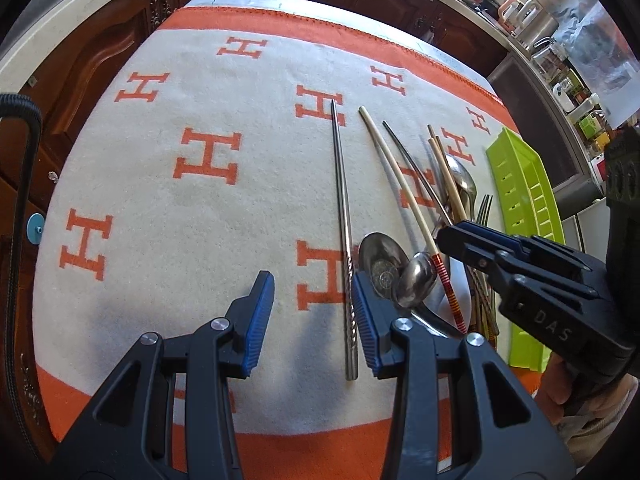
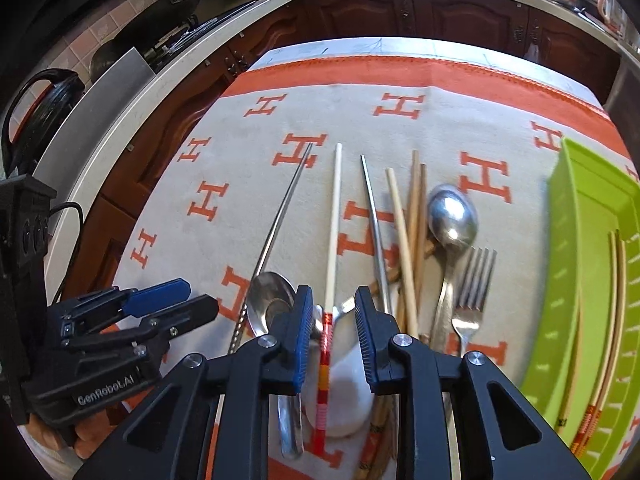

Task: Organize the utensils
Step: 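Grasp a red-striped white chopstick with the right gripper while the left grasps a metal chopstick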

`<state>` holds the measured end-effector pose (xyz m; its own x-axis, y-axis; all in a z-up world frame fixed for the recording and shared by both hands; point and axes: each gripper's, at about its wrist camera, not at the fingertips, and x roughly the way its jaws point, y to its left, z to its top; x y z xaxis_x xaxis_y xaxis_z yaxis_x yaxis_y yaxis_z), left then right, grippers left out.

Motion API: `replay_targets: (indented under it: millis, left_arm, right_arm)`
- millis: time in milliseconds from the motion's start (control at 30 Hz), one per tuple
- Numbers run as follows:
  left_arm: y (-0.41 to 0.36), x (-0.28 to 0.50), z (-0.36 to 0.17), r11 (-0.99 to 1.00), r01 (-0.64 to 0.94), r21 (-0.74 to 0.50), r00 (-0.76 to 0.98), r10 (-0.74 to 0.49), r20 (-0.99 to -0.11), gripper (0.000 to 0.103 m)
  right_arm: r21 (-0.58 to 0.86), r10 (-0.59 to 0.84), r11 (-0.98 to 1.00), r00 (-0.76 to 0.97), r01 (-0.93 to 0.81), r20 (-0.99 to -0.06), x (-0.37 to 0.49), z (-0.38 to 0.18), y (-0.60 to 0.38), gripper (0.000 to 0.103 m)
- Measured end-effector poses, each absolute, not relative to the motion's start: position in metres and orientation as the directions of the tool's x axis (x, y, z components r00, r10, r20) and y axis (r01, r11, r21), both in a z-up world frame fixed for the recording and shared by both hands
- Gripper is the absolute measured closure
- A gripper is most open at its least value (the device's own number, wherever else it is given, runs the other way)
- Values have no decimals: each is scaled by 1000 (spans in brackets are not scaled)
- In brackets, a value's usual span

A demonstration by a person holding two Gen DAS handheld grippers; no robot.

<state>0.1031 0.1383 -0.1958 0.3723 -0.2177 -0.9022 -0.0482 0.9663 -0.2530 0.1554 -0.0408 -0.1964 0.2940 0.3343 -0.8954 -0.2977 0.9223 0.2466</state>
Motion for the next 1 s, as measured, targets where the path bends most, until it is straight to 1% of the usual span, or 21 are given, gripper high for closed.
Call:
replay_targets:
  millis: [100,133,167,200,400,533,633,767,800,833,867,900,1000]
  left_arm:
    - [141,108,-197,964,-49,-260,369,-224,-902,67]
    - [141,111,-198,964,-51,-262,369,-226,-901,67]
    - [142,113,-198,963,-51,-265,370,-228,-901,67]
    - [143,115,-198,962,-52,-268,370,-230,-900,67]
    - [137,137,-203,951,-51,-305,366,-267,-891,67]
    - [126,153,-210,954,-53,-295,358,-258,-897,67]
    - [116,161,-213,966,-51,-255,363,-220,-905,67]
    - [98,166,-214,989,-29,-147,373,-125,-919,68]
    - [94,166,-215,993,-23,-117,375,-100,-921,72]
    - [89,166,-216,997,-24,-73,380,-59,-923,81]
    - [88,166,-216,998,-24,-51,385,-37,-922,87]
    - [88,166,-217,999,-24,-43,389,-30,-921,98]
    - [99,166,-217,994,-49,-99,390,-72,-918,99]
  right_arm:
    - [237,323,923,274,-304,-906,166,-207,-30,83]
    - [240,324,921,265,-306,-908,168,-211,-27,86]
    - [244,326,920,253,-308,-911,170,-215,-25,93]
    - [246,326,919,240,-309,-914,171,-219,-23,96]
    - [264,340,918,242,-297,-909,170,-224,-26,97]
    - [281,351,921,262,-270,-899,166,-218,-36,97]
    - [290,360,921,280,-260,-890,162,-209,-44,97]
    - [296,368,920,308,-256,-877,156,-197,-53,97]
    - [297,369,920,313,-256,-875,155,-195,-55,97]
    - [295,368,921,318,-254,-874,154,-193,-56,97]
    - [293,366,922,325,-252,-872,153,-191,-59,97]
    - [294,366,923,330,-249,-870,152,-189,-61,97]
    - [304,372,923,336,-237,-865,149,-187,-67,97]
